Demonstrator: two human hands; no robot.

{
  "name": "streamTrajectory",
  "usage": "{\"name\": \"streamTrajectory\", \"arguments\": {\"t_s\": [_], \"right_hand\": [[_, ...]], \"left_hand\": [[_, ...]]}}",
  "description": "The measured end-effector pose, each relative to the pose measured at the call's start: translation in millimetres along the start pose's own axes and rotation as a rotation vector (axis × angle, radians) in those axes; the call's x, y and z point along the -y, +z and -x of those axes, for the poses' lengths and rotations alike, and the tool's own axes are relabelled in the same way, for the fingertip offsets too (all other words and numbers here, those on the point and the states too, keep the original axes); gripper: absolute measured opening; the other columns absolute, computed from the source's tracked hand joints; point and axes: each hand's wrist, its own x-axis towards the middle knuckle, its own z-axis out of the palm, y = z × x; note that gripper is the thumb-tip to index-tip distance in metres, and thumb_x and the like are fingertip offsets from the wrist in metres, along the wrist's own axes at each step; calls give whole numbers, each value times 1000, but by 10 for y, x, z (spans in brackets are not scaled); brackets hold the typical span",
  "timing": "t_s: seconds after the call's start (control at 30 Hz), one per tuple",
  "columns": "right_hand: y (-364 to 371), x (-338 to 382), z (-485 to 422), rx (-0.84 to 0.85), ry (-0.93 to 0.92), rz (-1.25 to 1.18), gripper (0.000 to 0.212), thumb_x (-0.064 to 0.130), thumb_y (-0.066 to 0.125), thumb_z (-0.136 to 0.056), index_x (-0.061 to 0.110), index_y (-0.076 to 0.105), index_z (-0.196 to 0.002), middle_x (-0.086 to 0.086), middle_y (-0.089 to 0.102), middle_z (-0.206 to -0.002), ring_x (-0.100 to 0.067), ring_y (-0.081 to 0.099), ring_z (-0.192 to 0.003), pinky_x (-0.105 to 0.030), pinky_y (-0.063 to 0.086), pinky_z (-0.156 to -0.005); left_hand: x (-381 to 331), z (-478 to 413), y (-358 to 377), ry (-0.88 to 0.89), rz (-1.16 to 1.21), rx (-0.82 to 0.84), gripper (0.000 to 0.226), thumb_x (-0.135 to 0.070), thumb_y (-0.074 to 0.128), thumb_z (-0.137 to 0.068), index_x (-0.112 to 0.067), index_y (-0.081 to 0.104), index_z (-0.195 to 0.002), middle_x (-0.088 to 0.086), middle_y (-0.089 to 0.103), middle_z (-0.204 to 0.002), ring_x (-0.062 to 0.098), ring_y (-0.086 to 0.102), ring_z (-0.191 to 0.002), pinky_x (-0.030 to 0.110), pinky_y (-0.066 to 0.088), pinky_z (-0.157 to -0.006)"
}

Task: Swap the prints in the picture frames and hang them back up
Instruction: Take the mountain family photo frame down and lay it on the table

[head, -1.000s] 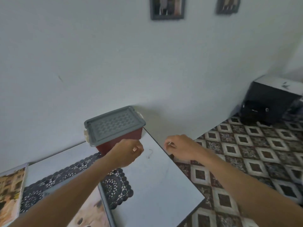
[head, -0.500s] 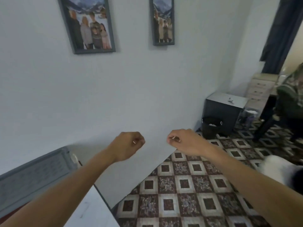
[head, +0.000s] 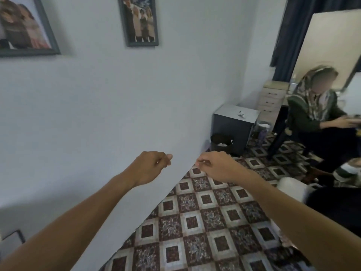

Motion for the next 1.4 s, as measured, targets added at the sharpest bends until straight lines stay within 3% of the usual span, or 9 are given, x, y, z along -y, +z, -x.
{"name": "streamTrajectory", "arguments": {"t_s": [0.1, 0.23, 0.37, 0.53, 1.07, 1.23, 1.4], "right_hand": [[-26, -234, -299, 5, 22, -27, 31, 37, 48, -102, 19, 68, -117, 9, 67, -102, -4, 58, -83, -23, 45, -79], [-149, -408, -833, -26, 18, -54, 28, 37, 48, -101, 20, 69, -107, 18, 65, -89, 1, 59, -74, -21, 47, -75], [-351, -465, -1393, -34, 18, -59, 27, 39, 48, -100, 24, 69, -110, 9, 71, -101, -6, 64, -89, -30, 53, -88], [-563, -559, -2005, -46, -23, -59, 23, 34, 49, -101, 23, 69, -108, 7, 71, -104, -11, 66, -89, -33, 54, -88], [-1289, -1051, -4121, -44, -314, -133, 17, 31, 54, -98, 29, 71, -100, 12, 71, -97, -9, 67, -85, -32, 56, -84], [-1670, -995, -4767, -65, -448, -147, 17, 29, 55, -98, 27, 72, -98, 17, 71, -94, 0, 64, -82, -23, 53, -82], [-1961, -771, -5337, -156, -540, -204, 16, 26, 57, -97, 25, 73, -97, 19, 69, -93, -1, 64, -82, -19, 49, -80]], "left_hand": [[38, -350, 43, -33, 19, 24, 65, -61, 23, -98, -24, 75, -87, -6, 72, -98, 9, 65, -93, 32, 47, -94], [236, -856, -44, -64, 31, 31, 75, -67, 15, -96, -26, 75, -76, -4, 71, -92, 11, 64, -92, 30, 44, -91], [488, -1421, -249, -41, -10, 13, 59, -61, 27, -99, -28, 74, -88, -7, 71, -97, 9, 64, -91, 34, 48, -93], [679, -1988, -480, 68, -91, -47, 23, -39, 51, -99, -27, 70, -105, -11, 66, -100, 5, 62, -83, 32, 51, -86], [664, -3525, -1064, -3, -308, -229, 23, -40, 49, -100, -28, 68, -102, -11, 64, -99, 4, 63, -87, 33, 52, -85], [622, -3895, -1426, -42, -328, -418, 19, -35, 53, -99, -26, 69, -101, -9, 63, -95, 6, 62, -88, 35, 53, -83], [666, -4117, -1840, -74, -422, -541, 19, -34, 55, -98, -27, 69, -108, -8, 60, -108, 8, 56, -98, 28, 48, -88]]}}
